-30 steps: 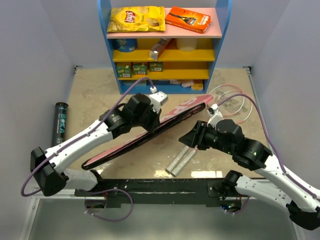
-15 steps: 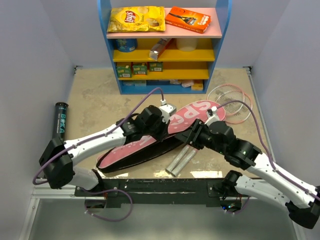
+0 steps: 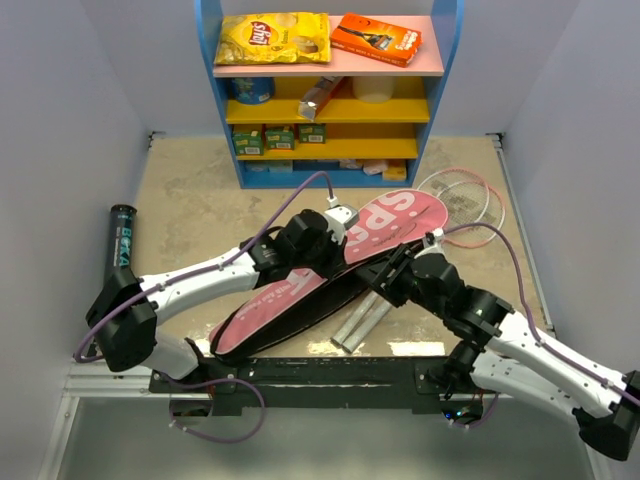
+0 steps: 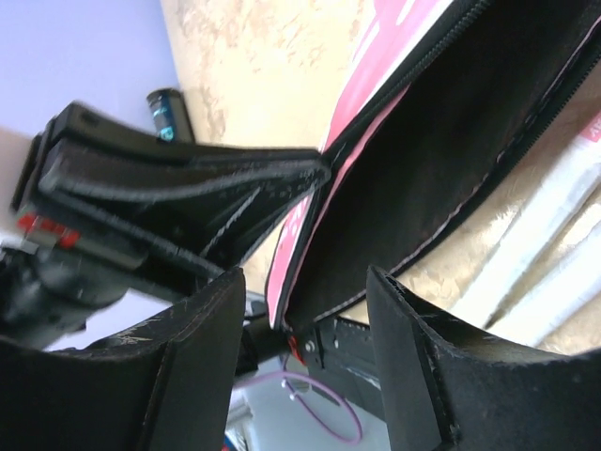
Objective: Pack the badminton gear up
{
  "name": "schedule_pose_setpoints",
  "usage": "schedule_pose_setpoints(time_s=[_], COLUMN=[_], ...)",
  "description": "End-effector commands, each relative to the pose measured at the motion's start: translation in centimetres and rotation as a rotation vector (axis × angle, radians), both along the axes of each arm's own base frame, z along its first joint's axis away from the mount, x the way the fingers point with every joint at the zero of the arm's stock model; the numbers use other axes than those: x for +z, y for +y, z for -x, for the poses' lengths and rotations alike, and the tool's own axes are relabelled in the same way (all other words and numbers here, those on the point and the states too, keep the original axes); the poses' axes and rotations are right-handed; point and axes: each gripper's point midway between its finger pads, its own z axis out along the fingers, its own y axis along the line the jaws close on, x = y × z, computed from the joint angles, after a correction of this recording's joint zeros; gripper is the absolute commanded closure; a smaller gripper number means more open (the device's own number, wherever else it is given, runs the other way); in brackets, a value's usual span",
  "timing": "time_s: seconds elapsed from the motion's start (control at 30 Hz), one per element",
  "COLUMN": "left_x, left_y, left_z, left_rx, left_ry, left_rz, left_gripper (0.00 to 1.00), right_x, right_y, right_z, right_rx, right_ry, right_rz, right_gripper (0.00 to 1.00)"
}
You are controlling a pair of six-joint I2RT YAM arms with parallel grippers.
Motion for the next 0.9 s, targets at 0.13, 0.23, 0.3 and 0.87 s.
schedule_pose_setpoints(time_s=[0.13,0.23,0.3,0.87], left_x=[1.6,1.9,1.9,4.1], left_y=[-1.4,-1.3,-1.2,-1.2], left_z=[0.2,0.3,0.4,1.6], left_rx=[-0.045,-0.051,-0.055,-0.107], left_ry=[-0.023,-0.033,-0.039,-0.067], left_rz=[0.088,0.093,0.095,0.157], left_gripper=[1.00,1.00,1.00,1.00], right_x=[-1.4,-1.9,-3.0,-5.9], right_y=[1.2,1.1,0.7,0.6], right_z=[-3.4,-4.3,-4.8,-9.7], right_rx=[-0.125,-0.162,-0.184,-0.229], right_ry=[0.014,0.011,0.023,0.028], right_rz=[0.000,0.008,0.025,0.008], right_gripper=[0.40,0.40,0.39,0.62])
